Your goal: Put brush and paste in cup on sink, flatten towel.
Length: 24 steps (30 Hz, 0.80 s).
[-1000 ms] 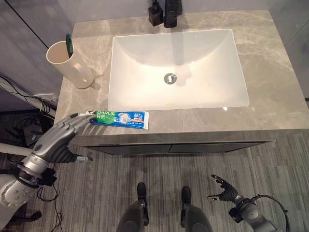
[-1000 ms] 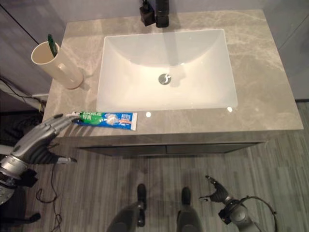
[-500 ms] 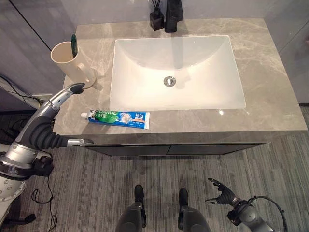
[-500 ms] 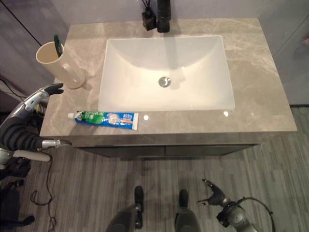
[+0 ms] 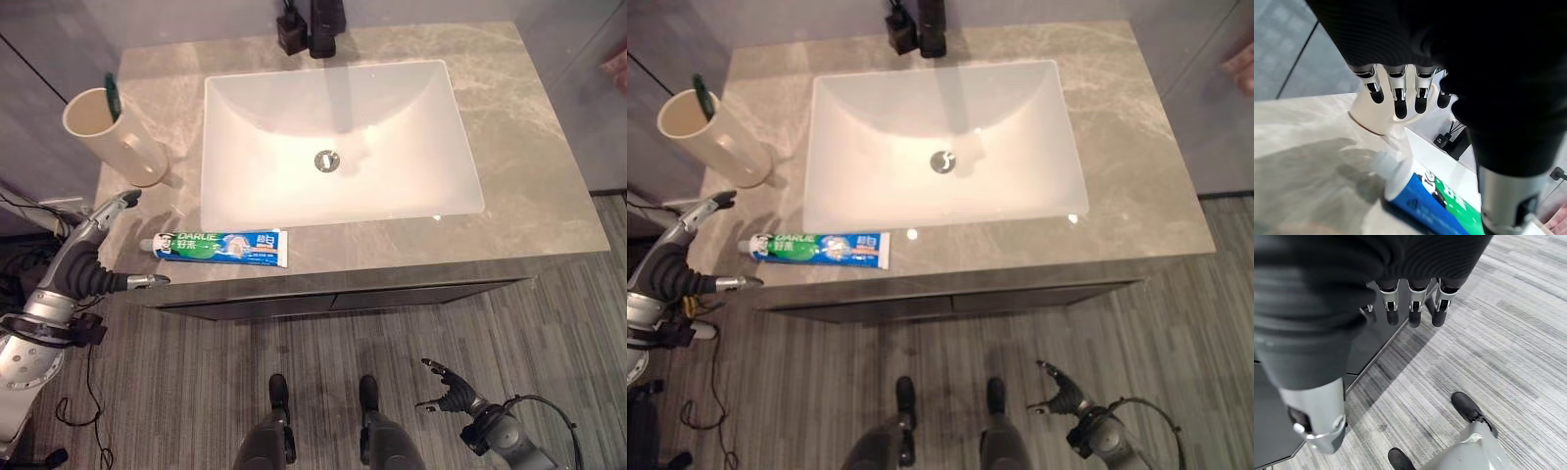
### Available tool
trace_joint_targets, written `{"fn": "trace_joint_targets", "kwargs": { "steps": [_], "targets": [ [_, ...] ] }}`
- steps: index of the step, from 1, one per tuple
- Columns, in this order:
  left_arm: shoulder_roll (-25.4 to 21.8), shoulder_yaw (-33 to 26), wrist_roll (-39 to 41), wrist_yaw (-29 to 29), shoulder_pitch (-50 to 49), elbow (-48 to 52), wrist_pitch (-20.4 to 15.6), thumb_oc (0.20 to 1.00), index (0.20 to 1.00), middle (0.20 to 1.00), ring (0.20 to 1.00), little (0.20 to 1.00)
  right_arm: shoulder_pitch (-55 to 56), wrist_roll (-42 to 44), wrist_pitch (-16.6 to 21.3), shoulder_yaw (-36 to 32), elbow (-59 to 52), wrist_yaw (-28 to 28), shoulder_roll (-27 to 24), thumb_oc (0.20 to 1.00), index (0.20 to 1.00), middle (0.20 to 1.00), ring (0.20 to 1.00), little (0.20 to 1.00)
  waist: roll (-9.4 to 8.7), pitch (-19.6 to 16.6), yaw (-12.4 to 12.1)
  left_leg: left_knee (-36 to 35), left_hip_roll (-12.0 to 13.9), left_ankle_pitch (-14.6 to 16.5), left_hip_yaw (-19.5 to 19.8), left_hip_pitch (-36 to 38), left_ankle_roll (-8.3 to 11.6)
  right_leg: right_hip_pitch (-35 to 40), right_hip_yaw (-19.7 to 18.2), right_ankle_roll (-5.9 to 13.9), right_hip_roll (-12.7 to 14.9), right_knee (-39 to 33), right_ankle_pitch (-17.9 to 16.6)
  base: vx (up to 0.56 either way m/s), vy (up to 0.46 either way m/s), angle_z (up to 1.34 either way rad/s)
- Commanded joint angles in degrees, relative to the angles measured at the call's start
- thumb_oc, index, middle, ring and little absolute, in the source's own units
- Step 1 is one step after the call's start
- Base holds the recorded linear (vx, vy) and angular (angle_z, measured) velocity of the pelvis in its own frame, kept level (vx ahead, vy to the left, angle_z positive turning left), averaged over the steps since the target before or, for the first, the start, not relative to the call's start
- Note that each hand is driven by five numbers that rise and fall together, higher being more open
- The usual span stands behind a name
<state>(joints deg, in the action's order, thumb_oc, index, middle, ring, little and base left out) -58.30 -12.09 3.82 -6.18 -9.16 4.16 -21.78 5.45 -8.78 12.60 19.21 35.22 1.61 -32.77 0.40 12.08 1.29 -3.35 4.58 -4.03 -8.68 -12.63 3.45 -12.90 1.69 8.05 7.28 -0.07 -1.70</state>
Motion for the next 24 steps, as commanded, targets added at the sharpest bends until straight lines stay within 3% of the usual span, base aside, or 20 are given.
{"fn": "trace_joint_targets", "kwargs": {
  "steps": [1,12,24],
  "targets": [
    [-1.8,-0.1,-0.6,-3.6,5.0,-2.0,-1.5,1.000,1.000,1.000,1.000,1.000,-0.5,1.6,0.6,0.7,-1.2,-0.4,-0.3,1.000,1.000,1.000,1.000,1.000,-1.65,0.3,0.3,-1.5,3.3,-3.3,2.0,-0.2,2.73,-2.2,0.4,3.74,5.2,2.9,-4.9,0.00,0.020,-0.04],
    [-3.7,2.3,-1.7,-5.4,11.2,-4.2,-1.7,1.000,1.000,1.000,1.000,1.000,-0.9,0.3,0.5,2.0,-1.5,-0.5,-1.4,1.000,1.000,1.000,1.000,1.000,-0.73,-0.3,1.4,-1.6,2.6,-3.1,0.8,-1.2,3.17,-3.2,-1.1,4.07,6.3,-0.5,-7.3,0.00,0.021,-0.06],
    [-4.4,2.9,-0.6,-2.0,7.7,-2.2,-1.7,1.000,1.000,1.000,1.000,1.000,-0.2,0.2,0.4,0.8,-1.5,-0.7,-2.4,1.000,1.000,1.000,1.000,1.000,0.04,-0.5,1.6,-1.6,2.6,-3.1,0.3,-1.2,3.30,-3.2,-1.8,4.04,6.5,-1.9,-8.0,0.00,0.003,-0.07]
  ]
}}
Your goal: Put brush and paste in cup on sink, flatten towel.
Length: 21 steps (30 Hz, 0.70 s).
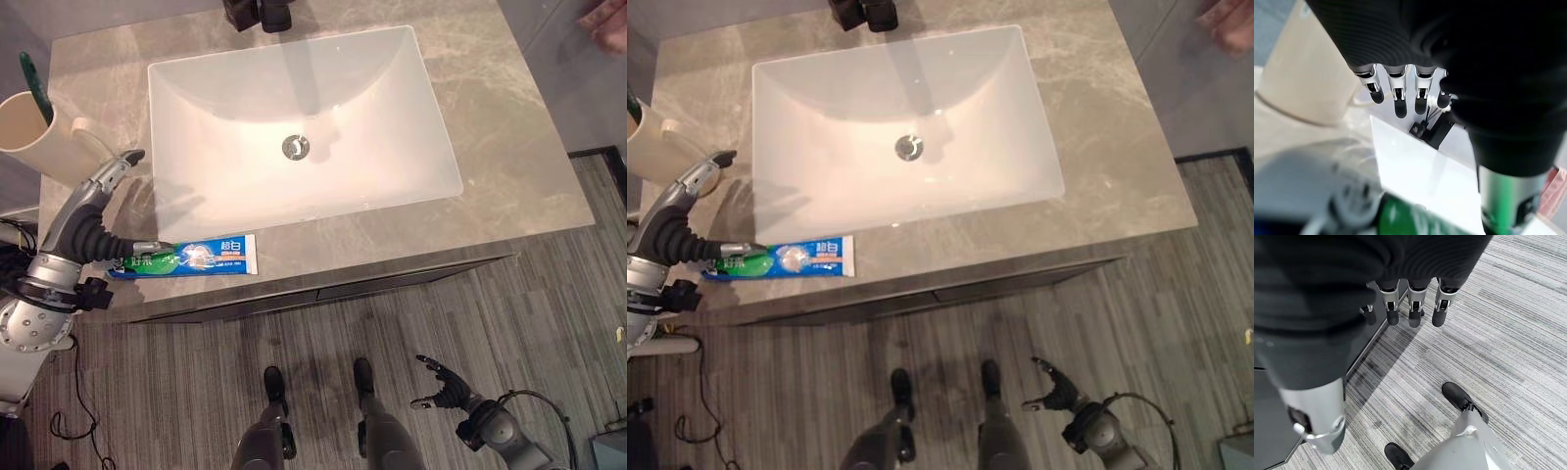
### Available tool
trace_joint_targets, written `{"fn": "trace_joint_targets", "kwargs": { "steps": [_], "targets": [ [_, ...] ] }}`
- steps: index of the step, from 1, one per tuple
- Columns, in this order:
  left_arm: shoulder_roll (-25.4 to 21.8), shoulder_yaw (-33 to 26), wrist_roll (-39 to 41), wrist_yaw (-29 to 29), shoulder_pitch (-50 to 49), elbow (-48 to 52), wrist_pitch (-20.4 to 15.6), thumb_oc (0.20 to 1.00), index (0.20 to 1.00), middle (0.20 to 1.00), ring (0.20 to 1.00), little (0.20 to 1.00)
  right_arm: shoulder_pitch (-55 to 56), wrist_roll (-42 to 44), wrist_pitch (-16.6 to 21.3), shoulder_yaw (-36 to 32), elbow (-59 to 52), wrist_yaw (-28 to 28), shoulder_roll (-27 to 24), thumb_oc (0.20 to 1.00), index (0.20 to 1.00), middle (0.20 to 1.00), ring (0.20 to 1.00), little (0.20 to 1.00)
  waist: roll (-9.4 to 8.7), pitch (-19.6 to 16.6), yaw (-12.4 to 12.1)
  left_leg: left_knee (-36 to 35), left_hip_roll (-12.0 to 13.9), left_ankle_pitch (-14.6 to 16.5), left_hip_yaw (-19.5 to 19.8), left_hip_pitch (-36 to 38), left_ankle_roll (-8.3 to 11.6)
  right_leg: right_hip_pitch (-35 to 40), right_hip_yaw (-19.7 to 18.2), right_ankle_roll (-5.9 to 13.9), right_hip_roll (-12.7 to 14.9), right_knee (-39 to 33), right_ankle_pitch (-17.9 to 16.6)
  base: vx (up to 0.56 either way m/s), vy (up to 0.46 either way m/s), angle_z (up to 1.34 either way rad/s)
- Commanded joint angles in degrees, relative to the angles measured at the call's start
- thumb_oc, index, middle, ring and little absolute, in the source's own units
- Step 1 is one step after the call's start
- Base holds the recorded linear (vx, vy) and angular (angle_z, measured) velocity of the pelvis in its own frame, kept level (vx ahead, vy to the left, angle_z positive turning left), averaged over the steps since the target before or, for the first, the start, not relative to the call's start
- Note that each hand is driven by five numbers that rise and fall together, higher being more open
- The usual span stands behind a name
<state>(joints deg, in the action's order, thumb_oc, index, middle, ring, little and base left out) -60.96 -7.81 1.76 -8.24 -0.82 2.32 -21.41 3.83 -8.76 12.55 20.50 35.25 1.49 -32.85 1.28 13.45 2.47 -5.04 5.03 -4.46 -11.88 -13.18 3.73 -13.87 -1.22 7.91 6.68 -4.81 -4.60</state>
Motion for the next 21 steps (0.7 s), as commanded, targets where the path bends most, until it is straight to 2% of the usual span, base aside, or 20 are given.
{"fn": "trace_joint_targets", "kwargs": {
  "steps": [1,9,11,21],
  "targets": [
    [-1.6,-1.5,2.0,0.3,-1.0,-0.3,-2.1,1.000,1.000,1.000,1.000,1.000,1.4,0.1,0.4,-0.5,-1.3,-0.7,-2.3,1.000,1.000,1.000,1.000,1.000,-0.79,-1.9,0.5,0.0,2.2,-2.7,3.5,-0.6,3.02,-2.2,1.1,4.16,7.1,2.8,-5.2,0.00,0.000,0.00],
    [-2.8,-3.3,3.8,3.5,-5.7,3.6,-2.4,1.000,1.000,1.000,1.000,1.000,2.3,-0.2,0.4,-1.0,-1.9,-0.6,-2.8,1.000,1.000,1.000,1.000,1.000,-0.21,-2.4,-0.1,0.0,2.5,-2.7,3.9,-0.1,3.10,-1.2,1.6,4.05,7.0,2.6,-4.7,0.00,0.000,0.00],
    [-1.8,-3.9,5.2,4.1,-6.9,4.1,-2.1,1.000,1.000,1.000,1.000,1.000,2.6,-0.6,0.5,-1.0,-2.3,-0.5,-3.1,1.000,1.000,1.000,1.000,1.000,-0.17,-2.6,-0.2,0.0,2.5,-2.7,4.1,0.2,3.14,-0.6,1.8,4.01,7.0,2.5,-4.5,0.00,0.000,0.00],
    [-1.6,-4.5,4.4,2.5,-5.7,3.8,-2.6,1.000,1.000,1.000,1.000,1.000,1.3,-1.1,0.3,0.5,-0.4,-0.8,-2.3,1.000,1.000,1.000,1.000,1.000,-0.20,-3.5,-0.5,0.0,2.3,-2.6,4.6,0.5,3.23,0.7,2.7,4.09,7.4,1.9,-4.6,0.00,-0.001,0.01]
  ]
}}
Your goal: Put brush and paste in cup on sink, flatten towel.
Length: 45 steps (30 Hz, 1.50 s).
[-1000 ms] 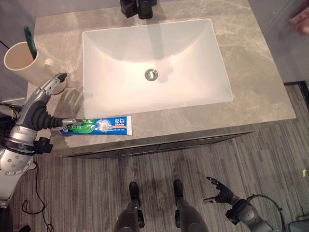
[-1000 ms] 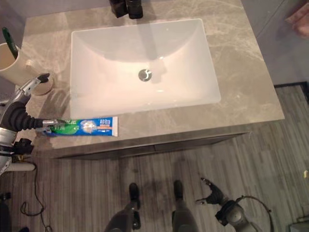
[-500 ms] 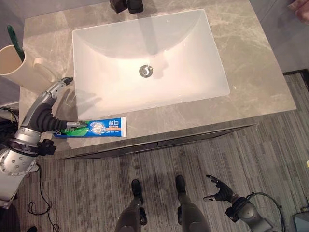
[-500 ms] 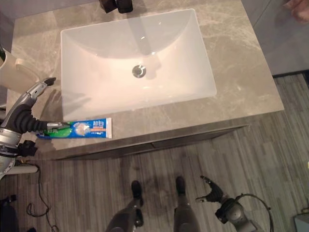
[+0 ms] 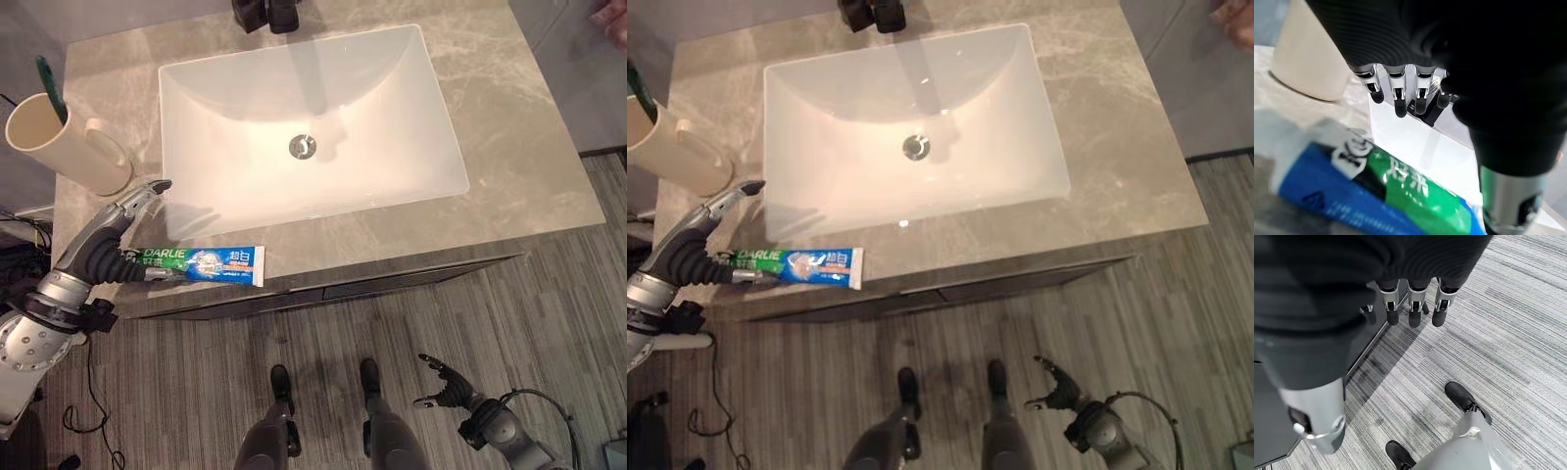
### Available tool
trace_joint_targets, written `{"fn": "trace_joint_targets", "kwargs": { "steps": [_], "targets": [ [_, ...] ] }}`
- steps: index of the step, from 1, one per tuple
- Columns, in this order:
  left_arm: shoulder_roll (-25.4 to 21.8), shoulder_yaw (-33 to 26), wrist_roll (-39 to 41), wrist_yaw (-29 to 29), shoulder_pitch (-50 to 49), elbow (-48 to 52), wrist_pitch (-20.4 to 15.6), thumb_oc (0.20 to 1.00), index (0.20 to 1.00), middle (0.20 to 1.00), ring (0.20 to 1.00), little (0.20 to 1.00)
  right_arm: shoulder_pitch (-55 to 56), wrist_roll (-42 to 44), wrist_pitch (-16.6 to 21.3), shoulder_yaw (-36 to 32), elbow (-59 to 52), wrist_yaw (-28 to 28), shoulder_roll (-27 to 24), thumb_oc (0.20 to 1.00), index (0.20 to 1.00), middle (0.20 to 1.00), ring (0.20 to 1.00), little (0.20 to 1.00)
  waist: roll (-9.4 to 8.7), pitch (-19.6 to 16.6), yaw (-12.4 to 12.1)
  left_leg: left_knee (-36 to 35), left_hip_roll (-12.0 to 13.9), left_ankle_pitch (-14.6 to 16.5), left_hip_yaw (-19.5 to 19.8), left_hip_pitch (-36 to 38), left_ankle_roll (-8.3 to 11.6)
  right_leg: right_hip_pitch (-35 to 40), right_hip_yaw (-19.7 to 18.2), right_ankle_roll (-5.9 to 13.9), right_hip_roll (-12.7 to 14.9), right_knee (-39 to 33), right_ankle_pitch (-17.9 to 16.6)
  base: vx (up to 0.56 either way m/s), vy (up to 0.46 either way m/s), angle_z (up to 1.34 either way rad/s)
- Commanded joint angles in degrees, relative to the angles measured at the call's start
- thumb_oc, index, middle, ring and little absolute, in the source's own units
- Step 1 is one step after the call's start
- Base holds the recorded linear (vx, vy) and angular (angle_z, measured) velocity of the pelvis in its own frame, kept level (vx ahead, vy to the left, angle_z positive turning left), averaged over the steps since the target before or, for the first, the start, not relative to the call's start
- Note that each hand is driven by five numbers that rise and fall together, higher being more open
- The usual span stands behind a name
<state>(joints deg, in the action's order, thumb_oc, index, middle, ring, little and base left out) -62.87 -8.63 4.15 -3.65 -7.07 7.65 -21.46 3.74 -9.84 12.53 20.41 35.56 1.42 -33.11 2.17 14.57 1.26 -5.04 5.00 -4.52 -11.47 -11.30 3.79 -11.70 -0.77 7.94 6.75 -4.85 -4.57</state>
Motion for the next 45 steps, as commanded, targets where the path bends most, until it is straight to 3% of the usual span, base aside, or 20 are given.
{"fn": "trace_joint_targets", "kwargs": {
  "steps": [1,12,45],
  "targets": [
    [0.1,-3.7,2.2,-2.1,0.6,-1.4,-2.5,1.000,1.000,1.000,1.000,1.000,1.5,0.0,0.3,0.5,-0.6,-0.8,-2.0,1.000,1.000,1.000,1.000,1.000,-1.11,-4.6,0.7,0.0,2.3,-2.6,4.3,-1.4,3.15,-1.5,2.3,4.06,7.4,1.9,-4.7,0.00,0.000,0.00],
    [-1.0,-5.7,2.0,-0.3,-3.0,-0.8,-2.2,1.000,1.000,1.000,1.000,1.000,2.7,-0.7,0.0,0.3,-0.5,-0.2,-2.0,1.000,1.000,1.000,1.000,1.000,-1.46,-5.4,0.5,0.0,1.7,-2.3,4.1,-1.3,2.86,-1.2,2.3,4.35,8.2,0.8,-5.6,0.00,0.000,0.00],
    [-3.6,-4.5,-1.9,0.6,-6.4,-3.6,-1.2,1.000,1.000,1.000,1.000,1.000,1.5,-0.3,0.2,0.7,-1.6,0.3,-3.2,1.000,1.000,1.000,1.000,1.000,-2.67,-4.8,0.2,0.0,1.3,-2.9,3.8,-3.5,2.69,-3.5,2.4,4.86,8.5,0.1,-7.0,0.00,0.002,0.00]
  ]
}}
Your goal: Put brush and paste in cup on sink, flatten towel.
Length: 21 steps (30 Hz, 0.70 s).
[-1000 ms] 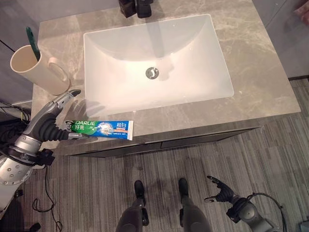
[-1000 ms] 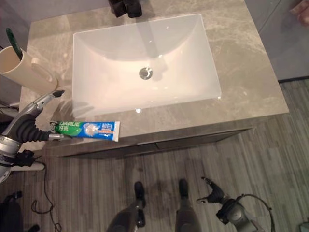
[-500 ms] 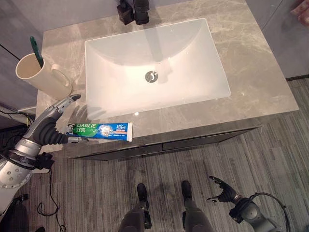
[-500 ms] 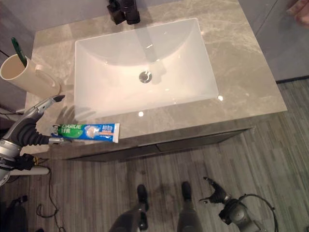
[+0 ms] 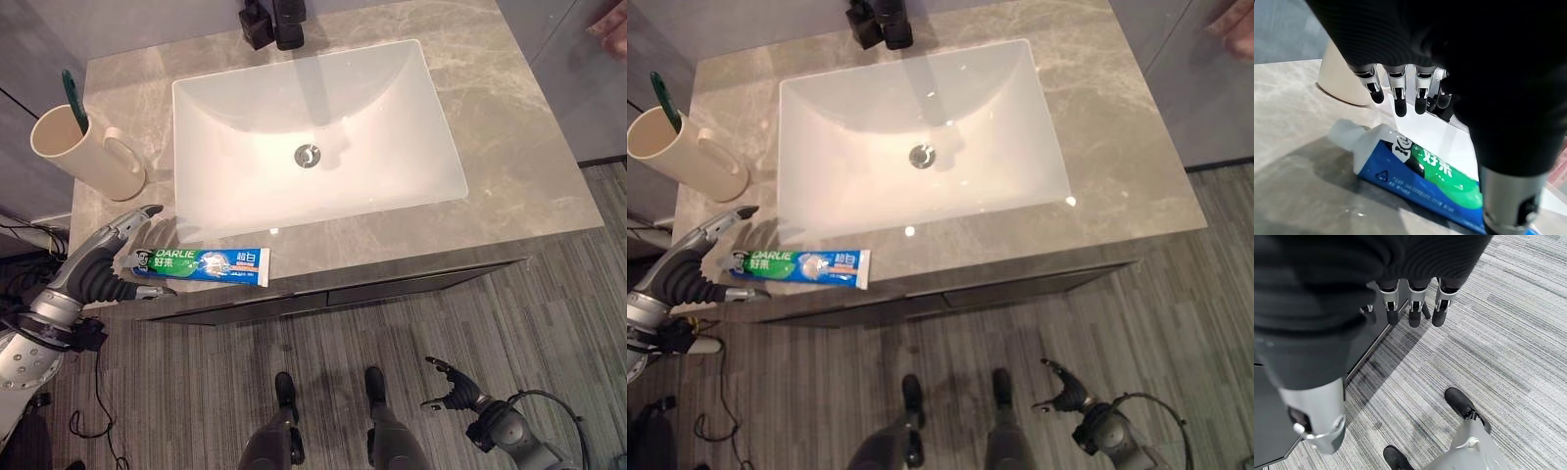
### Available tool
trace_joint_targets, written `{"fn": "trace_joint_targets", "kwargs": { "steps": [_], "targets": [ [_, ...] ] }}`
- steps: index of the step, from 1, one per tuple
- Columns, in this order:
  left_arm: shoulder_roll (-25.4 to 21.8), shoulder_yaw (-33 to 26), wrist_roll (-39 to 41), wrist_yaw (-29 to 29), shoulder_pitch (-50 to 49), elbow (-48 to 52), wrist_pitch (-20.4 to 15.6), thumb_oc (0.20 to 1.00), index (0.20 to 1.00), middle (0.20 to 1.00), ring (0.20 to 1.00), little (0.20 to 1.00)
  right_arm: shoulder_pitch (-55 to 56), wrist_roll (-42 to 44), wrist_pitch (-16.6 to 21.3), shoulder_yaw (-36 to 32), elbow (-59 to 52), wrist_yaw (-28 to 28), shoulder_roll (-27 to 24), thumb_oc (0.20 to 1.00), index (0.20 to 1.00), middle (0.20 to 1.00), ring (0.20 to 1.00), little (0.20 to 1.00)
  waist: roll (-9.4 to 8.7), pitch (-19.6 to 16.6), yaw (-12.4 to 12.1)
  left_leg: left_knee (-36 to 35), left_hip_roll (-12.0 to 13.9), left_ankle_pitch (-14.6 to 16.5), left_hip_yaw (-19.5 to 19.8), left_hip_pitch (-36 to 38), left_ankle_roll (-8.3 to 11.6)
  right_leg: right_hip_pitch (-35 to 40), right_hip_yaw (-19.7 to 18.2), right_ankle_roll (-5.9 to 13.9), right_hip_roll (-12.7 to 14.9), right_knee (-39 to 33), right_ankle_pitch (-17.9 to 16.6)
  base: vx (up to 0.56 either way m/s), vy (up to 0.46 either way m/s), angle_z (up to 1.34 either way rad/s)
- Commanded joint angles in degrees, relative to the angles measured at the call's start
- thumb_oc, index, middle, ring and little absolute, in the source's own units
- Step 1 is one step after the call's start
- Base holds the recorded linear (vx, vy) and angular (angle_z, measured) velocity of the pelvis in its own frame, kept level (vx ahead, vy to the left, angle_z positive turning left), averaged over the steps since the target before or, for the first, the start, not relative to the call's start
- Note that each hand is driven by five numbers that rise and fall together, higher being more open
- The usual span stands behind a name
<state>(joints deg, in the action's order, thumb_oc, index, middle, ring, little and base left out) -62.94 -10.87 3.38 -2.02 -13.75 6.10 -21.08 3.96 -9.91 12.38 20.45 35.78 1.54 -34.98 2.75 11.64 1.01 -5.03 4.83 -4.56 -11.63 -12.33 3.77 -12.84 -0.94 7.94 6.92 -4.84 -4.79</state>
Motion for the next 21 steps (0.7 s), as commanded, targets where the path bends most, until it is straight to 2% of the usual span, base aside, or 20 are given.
{"fn": "trace_joint_targets", "kwargs": {
  "steps": [1,21],
  "targets": [
    [-3.5,-2.2,-1.4,-1.1,0.2,-2.1,-1.4,1.000,1.000,1.000,1.000,1.000,1.3,-0.2,0.3,0.7,-2.0,0.2,-1.3,1.000,1.000,1.000,1.000,1.000,-3.33,-1.8,0.4,0.0,1.4,-2.9,4.0,-2.5,2.70,-2.4,2.6,4.87,8.3,0.1,-6.7,0.00,0.000,0.00],
    [-2.8,1.1,-3.4,-1.5,1.4,-4.8,-1.0,1.000,1.000,1.000,1.000,1.000,1.1,0.3,0.4,1.0,-2.5,0.3,-1.6,1.000,1.000,1.000,1.000,1.000,-3.86,-1.2,0.8,0.0,2.1,-3.2,3.7,-3.0,2.96,-3.3,2.6,4.78,8.0,0.1,-6.9,0.00,0.000,0.00]
  ]
}}
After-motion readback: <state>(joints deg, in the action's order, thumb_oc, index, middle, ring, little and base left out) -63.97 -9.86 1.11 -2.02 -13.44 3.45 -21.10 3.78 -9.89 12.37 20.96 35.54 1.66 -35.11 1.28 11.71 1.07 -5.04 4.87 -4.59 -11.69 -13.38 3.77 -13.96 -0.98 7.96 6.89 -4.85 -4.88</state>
